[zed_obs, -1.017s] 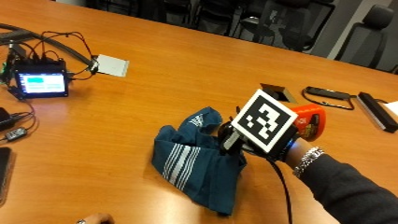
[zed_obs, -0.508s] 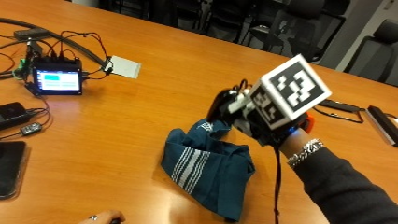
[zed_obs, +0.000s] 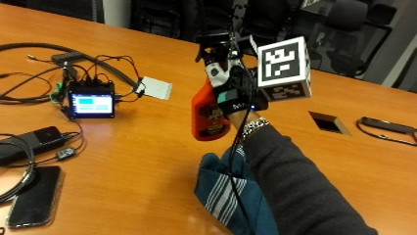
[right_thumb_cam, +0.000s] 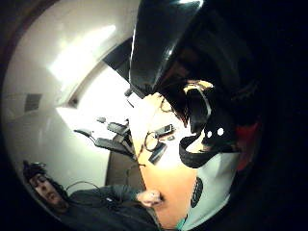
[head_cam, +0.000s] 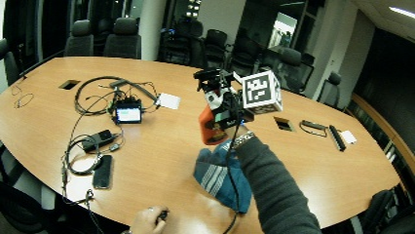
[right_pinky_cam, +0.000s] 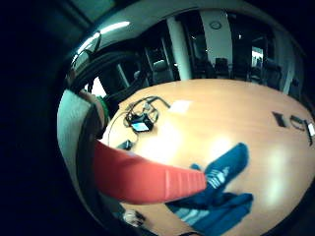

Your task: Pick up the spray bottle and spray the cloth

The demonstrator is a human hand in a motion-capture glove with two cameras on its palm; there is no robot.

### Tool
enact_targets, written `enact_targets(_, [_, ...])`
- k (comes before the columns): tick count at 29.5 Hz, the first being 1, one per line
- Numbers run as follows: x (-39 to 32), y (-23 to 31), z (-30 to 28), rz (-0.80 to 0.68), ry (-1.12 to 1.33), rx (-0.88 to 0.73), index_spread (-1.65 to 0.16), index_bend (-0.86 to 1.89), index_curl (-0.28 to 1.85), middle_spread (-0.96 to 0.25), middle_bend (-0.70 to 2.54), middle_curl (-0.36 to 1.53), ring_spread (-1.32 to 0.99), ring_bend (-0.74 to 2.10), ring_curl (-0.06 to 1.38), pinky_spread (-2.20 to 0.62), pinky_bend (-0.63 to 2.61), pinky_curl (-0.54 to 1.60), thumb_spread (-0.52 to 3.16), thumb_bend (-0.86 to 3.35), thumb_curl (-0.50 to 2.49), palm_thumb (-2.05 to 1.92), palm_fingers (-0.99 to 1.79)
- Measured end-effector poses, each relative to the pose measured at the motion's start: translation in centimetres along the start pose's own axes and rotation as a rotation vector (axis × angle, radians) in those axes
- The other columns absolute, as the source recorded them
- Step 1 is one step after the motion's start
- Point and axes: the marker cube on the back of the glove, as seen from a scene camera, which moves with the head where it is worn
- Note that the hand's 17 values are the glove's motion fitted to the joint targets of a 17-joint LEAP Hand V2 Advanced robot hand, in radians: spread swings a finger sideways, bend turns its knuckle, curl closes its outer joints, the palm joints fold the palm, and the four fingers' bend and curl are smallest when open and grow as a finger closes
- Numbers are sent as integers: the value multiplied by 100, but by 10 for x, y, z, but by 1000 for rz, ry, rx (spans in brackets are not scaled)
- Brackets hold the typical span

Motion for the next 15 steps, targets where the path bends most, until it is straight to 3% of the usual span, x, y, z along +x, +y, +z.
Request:
enact_targets(8, [86, 26, 48, 277, -186, 14, -28, 14, 40, -20, 47, 57, -16, 68, 50, -25, 50, 44, 130, -1, 43, 84, 114])
enact_targets(15, [113, 53, 52, 313, -195, 49, -27, 14, 39, -20, 46, 57, -16, 66, 49, -23, 47, 43, 133, -1, 42, 85, 114])
